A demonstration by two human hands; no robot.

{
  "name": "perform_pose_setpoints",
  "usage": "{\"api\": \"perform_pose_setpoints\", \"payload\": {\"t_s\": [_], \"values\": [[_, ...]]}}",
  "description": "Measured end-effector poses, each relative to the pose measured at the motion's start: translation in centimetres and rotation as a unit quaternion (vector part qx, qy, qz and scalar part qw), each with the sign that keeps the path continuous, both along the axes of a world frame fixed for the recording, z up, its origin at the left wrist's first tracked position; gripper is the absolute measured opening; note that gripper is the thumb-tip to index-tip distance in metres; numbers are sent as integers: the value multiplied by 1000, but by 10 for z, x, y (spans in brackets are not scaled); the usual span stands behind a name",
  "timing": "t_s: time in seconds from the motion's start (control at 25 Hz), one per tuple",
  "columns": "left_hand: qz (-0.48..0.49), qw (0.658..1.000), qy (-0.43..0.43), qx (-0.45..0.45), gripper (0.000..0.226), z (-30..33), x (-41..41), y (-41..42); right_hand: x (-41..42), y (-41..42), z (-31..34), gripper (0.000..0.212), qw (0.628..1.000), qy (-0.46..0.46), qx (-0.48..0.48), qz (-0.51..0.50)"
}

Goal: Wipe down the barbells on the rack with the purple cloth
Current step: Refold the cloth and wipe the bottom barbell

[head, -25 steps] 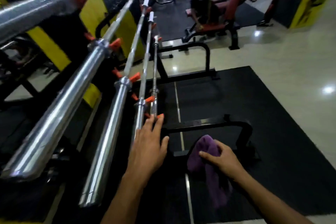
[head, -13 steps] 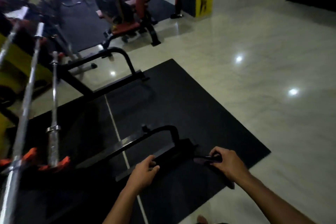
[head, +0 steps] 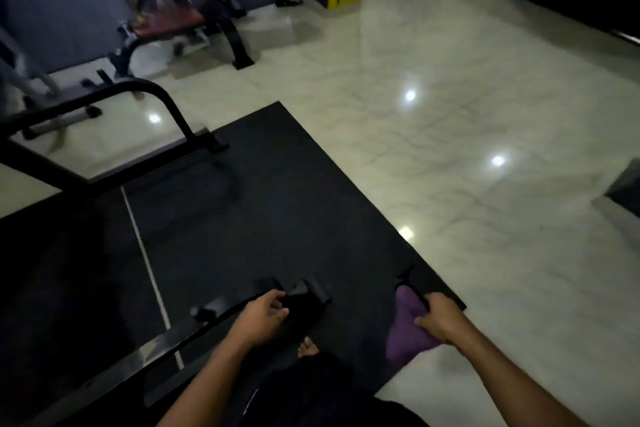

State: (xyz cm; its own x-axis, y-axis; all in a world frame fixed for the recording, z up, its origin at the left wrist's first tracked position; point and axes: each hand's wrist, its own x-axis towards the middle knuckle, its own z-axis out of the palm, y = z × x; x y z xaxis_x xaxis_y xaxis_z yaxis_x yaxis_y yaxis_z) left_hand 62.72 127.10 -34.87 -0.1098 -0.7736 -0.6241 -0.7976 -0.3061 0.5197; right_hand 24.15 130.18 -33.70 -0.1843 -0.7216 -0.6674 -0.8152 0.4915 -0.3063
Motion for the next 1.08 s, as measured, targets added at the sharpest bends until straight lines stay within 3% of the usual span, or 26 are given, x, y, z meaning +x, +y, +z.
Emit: {"api": "perform_pose_setpoints", "payload": {"t_s": [0.24, 0.4, 0.6, 0.8, 1.08], "values": [[-23, 1000, -10, 3, 41, 8, -15, -134, -21, -138, 17, 36, 998, -16, -57, -33], [16, 1000, -20, -11, 43, 3, -16, -218, -31, -239, 17, 49, 998, -53, -38, 0], [98, 994, -57, -2, 44, 1, -9, -303, -24, -396, 14, 36, 989, -100, -30, 101], [156, 980, -115, -33, 53, 13, 17, -358, 40, -518, 30, 19, 970, -154, -13, 185], [321, 945, -63, -4, 53, -20, 92, -373, 184, -635, 15, 21, 929, -157, 8, 334]]}}
